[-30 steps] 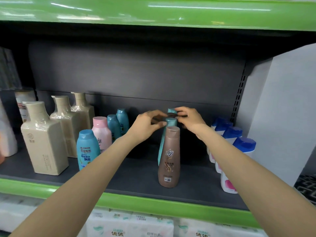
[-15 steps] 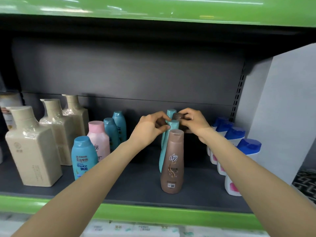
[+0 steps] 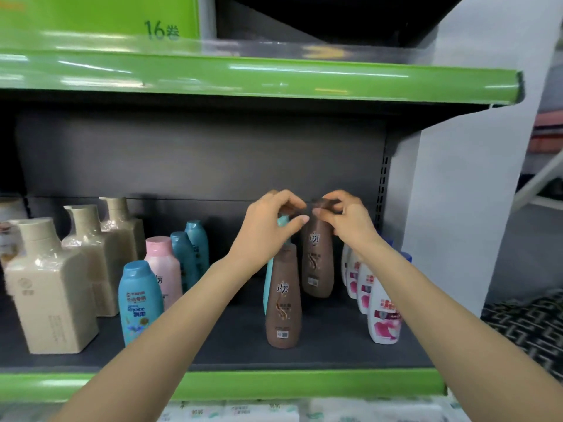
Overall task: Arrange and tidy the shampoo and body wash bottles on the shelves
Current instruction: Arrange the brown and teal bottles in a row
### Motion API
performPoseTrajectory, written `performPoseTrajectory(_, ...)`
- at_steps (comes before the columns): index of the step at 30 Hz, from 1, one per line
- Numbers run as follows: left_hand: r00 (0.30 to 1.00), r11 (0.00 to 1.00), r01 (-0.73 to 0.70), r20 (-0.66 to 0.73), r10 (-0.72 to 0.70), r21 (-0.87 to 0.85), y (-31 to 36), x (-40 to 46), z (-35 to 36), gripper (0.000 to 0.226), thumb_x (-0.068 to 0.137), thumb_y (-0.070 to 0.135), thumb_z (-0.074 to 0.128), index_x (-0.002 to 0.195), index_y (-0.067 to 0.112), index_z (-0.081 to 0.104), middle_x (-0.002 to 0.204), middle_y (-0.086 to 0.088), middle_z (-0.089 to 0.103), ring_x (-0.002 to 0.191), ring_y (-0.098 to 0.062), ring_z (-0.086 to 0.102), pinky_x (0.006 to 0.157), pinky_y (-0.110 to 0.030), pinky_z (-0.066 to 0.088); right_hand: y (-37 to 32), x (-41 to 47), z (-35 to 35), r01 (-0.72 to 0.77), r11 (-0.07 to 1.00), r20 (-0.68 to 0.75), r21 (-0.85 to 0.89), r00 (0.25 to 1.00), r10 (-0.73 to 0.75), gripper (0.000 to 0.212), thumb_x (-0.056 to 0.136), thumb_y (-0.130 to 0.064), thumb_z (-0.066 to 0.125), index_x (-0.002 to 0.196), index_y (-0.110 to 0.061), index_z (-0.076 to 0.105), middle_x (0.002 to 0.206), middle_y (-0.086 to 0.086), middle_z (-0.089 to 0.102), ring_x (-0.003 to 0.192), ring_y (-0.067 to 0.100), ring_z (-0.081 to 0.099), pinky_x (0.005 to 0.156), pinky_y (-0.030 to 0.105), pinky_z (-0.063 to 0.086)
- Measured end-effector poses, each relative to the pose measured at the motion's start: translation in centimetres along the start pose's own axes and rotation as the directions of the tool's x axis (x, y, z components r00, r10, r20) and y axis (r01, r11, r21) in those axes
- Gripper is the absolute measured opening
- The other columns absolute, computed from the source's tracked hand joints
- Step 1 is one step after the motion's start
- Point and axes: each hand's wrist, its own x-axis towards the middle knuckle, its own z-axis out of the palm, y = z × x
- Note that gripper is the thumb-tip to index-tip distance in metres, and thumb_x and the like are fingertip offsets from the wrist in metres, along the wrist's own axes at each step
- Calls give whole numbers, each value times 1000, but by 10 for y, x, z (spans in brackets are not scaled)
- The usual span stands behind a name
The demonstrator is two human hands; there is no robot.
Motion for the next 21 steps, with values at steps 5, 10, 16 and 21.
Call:
performPoseTrajectory(5,997,999,17,78,-19,29,21,-21,21,45,84,26,68,125,19,52,119,6,52,108,-2,49,94,-14,39,-15,-27,-27,63,998,-54,23,997,-62,15,85,-25,68,97,-23,58,86,-5,64,88,16,63,77,40,56)
performPoseTrajectory(10,990,995,81,123,-73,-62,41,-35,33,57,83,27,68,135,19,45,127,2,54,116,-6,51,101,-24,42,-25,-55,-45,55,996,-58,64,997,-51,16,84,-27,69,84,-37,56,94,-3,66,93,18,65,83,49,55)
performPoseTrajectory(16,959,984,154,254,-126,-92,60,-48,37,63,79,32,73,133,18,43,118,6,57,98,-3,54,77,-9,45,-28,-72,-58,-80,977,-78,197,992,97,15,87,-22,67,100,-21,60,98,2,62,97,21,64,72,42,60)
performPoseTrajectory(21,940,984,177,302,-159,-33,62,-62,40,74,71,35,78,132,19,39,111,8,53,97,-7,51,83,-20,43,-33,-80,-62,-140,941,-116,309,976,184,24,88,-22,66,109,-15,60,105,6,63,97,21,65,65,33,61)
